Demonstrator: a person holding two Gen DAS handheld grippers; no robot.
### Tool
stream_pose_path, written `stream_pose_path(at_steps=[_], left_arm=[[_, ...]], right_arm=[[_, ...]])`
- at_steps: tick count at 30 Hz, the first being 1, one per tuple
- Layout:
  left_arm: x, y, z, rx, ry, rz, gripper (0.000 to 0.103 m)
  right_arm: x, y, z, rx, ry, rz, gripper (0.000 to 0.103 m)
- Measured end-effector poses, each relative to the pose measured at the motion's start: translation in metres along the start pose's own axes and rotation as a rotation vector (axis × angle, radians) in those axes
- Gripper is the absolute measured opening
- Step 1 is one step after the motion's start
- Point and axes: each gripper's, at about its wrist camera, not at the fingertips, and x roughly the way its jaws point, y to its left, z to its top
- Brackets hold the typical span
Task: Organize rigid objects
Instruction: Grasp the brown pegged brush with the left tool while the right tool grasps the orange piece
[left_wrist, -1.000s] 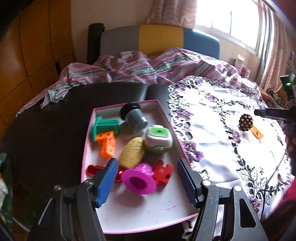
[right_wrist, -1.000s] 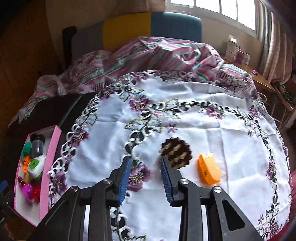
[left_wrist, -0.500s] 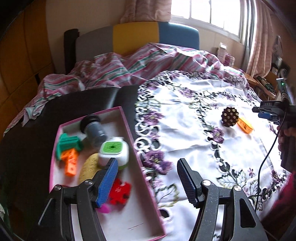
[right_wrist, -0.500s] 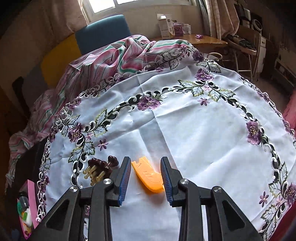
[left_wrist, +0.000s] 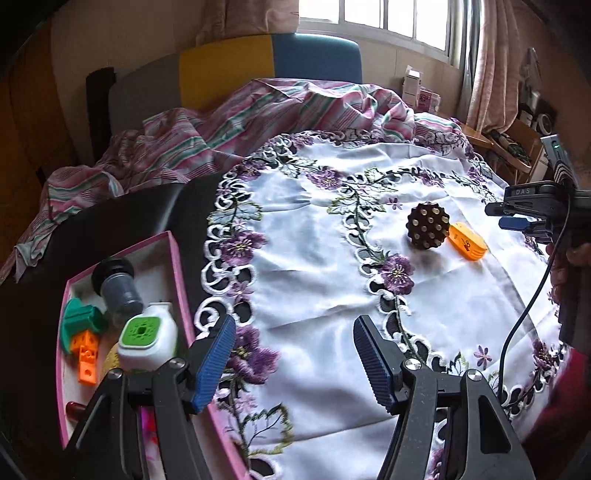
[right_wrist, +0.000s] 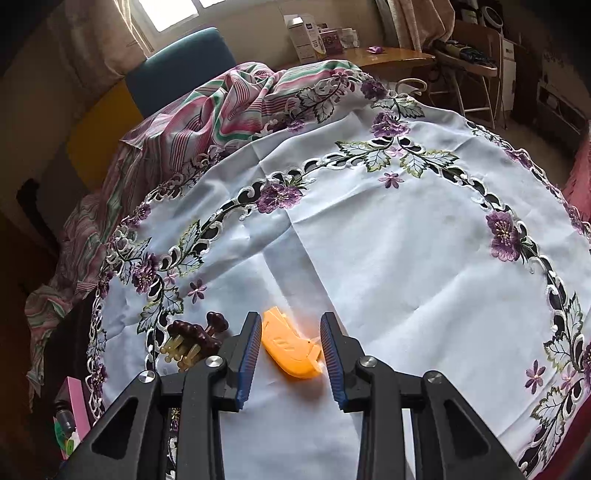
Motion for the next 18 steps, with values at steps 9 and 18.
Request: stream_pose_path(at_steps=[9,18], left_arm=[[0.030,-0.029,0.022,0.045,0.031,-0.081,0.071],[0.071,-0.071,0.056,0.069,0.087,-0.205,0.078]], right_arm=[[0.007,-0.009,0.001,0.050,0.034,-0.003,0.036],[0.012,-0.021,0.002,0.126,0.067,0.018,0.037]])
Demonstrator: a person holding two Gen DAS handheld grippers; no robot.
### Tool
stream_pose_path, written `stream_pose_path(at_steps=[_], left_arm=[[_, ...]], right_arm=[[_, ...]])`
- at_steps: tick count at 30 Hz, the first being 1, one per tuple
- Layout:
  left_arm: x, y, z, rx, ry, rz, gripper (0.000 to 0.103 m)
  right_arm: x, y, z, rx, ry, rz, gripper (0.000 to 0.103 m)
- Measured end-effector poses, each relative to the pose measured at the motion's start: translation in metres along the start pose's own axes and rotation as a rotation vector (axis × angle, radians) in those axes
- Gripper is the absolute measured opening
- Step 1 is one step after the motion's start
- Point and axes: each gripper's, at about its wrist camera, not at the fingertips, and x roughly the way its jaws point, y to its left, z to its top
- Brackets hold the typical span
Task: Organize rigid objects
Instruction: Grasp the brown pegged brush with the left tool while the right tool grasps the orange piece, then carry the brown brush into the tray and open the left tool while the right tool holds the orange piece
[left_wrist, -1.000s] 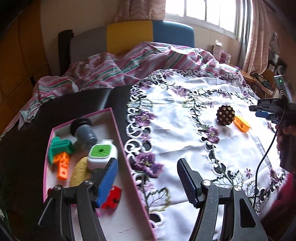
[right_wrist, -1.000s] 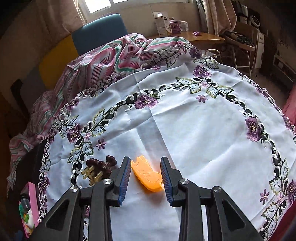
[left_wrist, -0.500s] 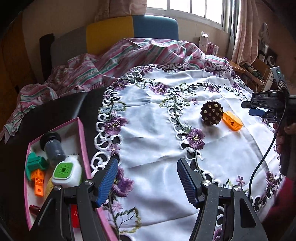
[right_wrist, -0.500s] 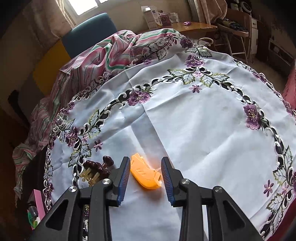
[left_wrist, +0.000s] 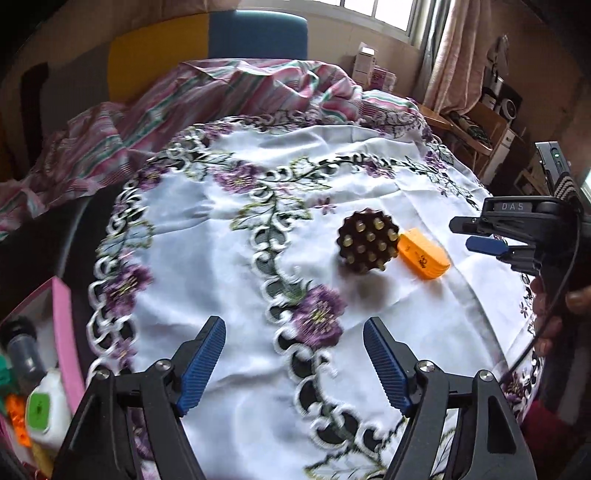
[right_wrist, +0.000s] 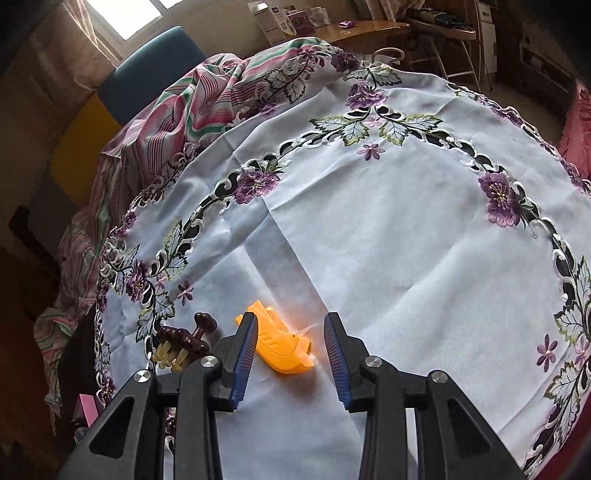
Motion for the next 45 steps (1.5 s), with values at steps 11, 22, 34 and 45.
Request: stream_pose_path(at_steps=[11,22,34,45], left_arm=[[0.065,-0.048,0.050,0.104,0.017,-0.083,0.100],[0.115,-0.045,0.062,0.063,0.061,-0.161,0.067],[0.044,-0.016,0.026,0.007,-0.029,-0.124,0.066],[-0.027,0.004,-0.025,-0.026,-0.097,-0.125,0.066]], right_arm=[[0.005,-0.010,0.002,0.065,0.038,0.041,0.039],[0.011,-0.012,0.003,0.069,0.045,0.035,0.039],[0.019,-0.002,0.002,-0.025,0.029,-0.025,0.039],[0.039,0.039,-0.011,-0.299,0.009,-0.105,0.040]])
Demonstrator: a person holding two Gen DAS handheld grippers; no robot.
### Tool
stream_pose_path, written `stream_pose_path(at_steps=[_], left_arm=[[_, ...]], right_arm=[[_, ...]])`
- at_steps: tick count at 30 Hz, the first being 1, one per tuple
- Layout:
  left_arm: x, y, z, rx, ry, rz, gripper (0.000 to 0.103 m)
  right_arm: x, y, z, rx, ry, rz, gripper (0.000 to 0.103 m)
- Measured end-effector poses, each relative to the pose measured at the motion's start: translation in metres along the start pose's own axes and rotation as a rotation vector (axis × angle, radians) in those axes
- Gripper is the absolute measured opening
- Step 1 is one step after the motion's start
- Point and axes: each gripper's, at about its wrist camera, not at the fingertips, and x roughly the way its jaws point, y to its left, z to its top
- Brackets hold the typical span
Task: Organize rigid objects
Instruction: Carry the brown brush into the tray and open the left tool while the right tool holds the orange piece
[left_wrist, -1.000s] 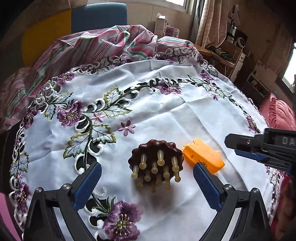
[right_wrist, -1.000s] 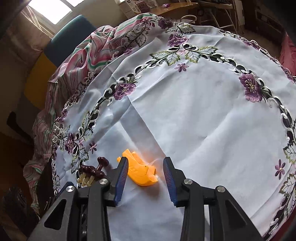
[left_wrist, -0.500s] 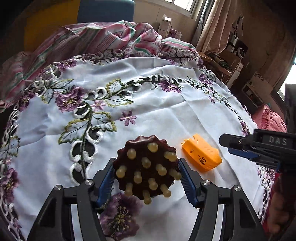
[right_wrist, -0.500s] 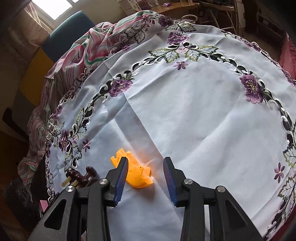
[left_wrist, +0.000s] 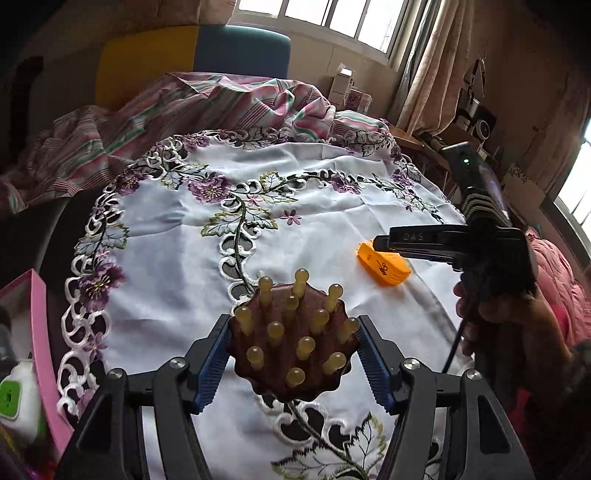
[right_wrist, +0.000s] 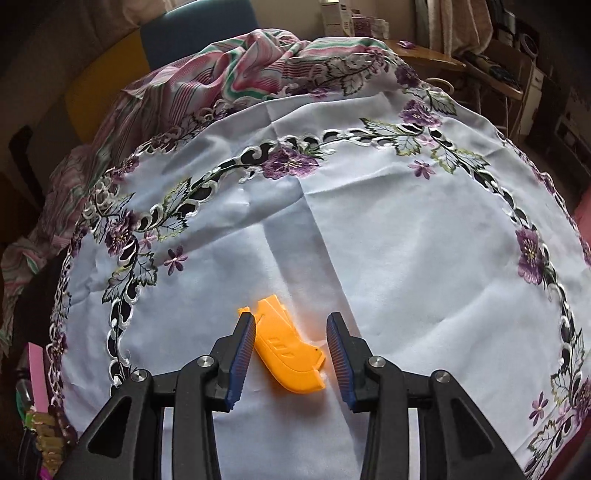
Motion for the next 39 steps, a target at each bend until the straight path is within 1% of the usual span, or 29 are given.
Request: stream_pose_path(at_steps=[5,7,8,9,11,14,17,26,33,39], left_arm=[[-0.032,0.009,-0.014,-0.014,-0.039,0.040,0.066],[-0.042,0.015,-0.019,-0.028,-0.050,0.063,0.066],[-0.047,0.018,-0.021,-0.036,-0.055,0.076,0.066],[-0.052,0.022,-0.023,-0.045,-0.059,0.088,0.066],[-0.061,0.028,-0.029,-0.057,-0.067,0.118,0.066],[-0.073,0.036,-0.035,-0.070,-0.080,0.162,0.066],[-0.085,0.044,-0.042,-0.081,-0.091,0.200,0.066],[-0.110,0.060,-0.058,-0.122,-0.107,0.257,0.066],[-0.125,0.069,-0.065,-0.144,-0.123,0.279,0.066],[-0.133,0.078,-0.070,-0.173,-0.125,0.283,0.066]], right_arm=[[0.014,0.014,-0.005,-0.093,0.030,-0.042,0.040],[0.019,0.018,-0.008,-0.116,0.051,-0.031,0.040],[0.022,0.021,-0.010,-0.134,0.065,-0.027,0.030],[0.024,0.024,-0.013,-0.162,0.073,-0.045,0.029],[0.023,0.030,-0.018,-0.206,0.060,-0.075,0.029],[0.020,0.033,-0.020,-0.228,0.053,-0.064,0.029],[0.024,0.034,-0.020,-0.227,0.082,-0.054,0.029],[0.023,0.030,-0.017,-0.213,0.080,-0.050,0.029],[0.024,0.031,-0.018,-0.217,0.076,-0.051,0.030],[0.025,0.030,-0.021,-0.229,0.064,-0.048,0.030]])
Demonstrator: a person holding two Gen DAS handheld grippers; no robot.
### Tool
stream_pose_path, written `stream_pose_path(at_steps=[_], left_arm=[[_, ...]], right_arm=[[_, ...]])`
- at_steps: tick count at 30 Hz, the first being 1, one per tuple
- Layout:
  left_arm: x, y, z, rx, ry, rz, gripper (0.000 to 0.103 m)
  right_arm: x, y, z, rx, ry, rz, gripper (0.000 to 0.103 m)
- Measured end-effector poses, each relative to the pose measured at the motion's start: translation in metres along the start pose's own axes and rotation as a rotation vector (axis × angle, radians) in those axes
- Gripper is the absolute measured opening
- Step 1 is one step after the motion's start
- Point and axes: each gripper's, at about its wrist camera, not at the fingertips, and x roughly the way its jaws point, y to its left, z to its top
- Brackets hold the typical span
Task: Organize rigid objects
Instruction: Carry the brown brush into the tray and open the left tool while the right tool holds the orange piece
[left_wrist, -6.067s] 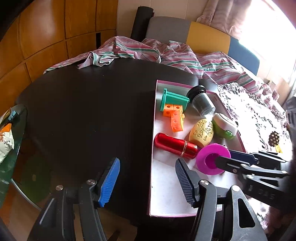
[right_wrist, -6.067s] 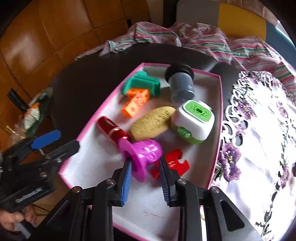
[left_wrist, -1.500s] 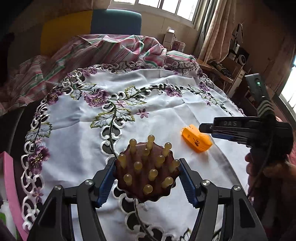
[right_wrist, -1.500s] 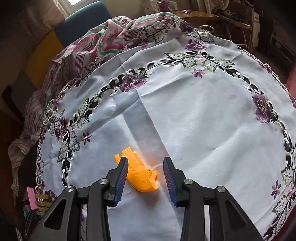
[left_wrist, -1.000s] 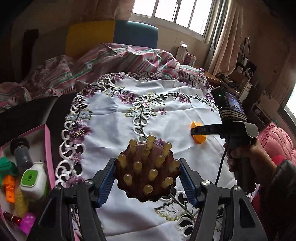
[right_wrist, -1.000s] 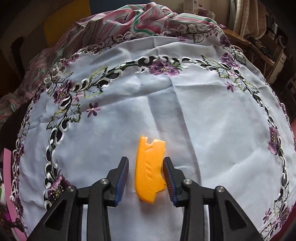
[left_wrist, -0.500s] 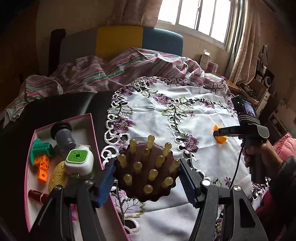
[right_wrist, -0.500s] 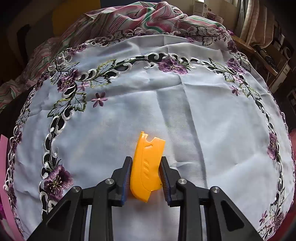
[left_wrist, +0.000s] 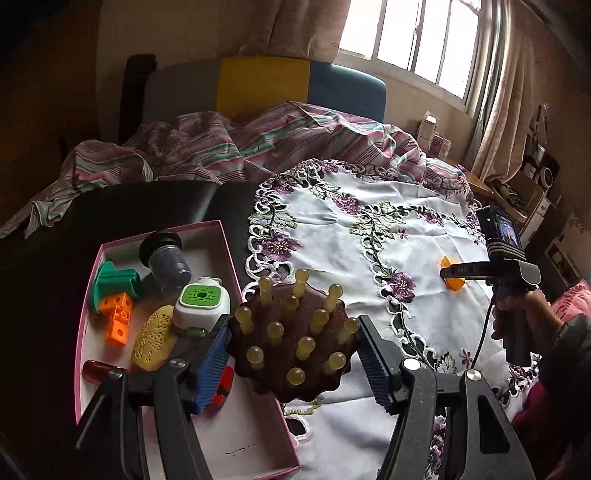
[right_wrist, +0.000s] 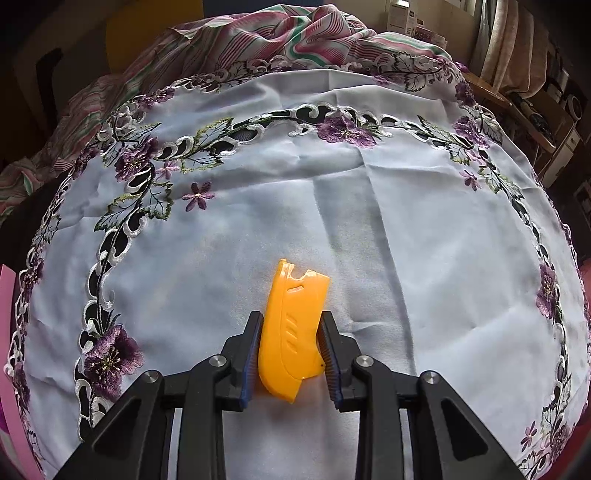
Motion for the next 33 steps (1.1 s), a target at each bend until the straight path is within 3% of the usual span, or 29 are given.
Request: stream_pose_path(at_steps=[9,19,27,33], left_arm=[[-0.022,0.047,-0.012,-0.104,0.002,0.016,0.066],[-0.046,0.135,-0.060,-0.247,0.027,0.163,0.066],[-0.023,0.137,-0.068,-0.242,0.077,0.245,0.066],[-0.017,0.130,-0.070,-0.238,0.069,0.206,0.076]], right_arm=[[0.001,0.006,-0.002,-0.037,-0.012,-0.029,0.030],[0.000,0.008,-0.001,-0.048,-0.013,-0.039,0.030],[-0.001,0.010,0.000,-0.055,-0.015,-0.046,0.029],[-0.001,0.011,0.000,-0.056,-0.015,-0.047,0.029]])
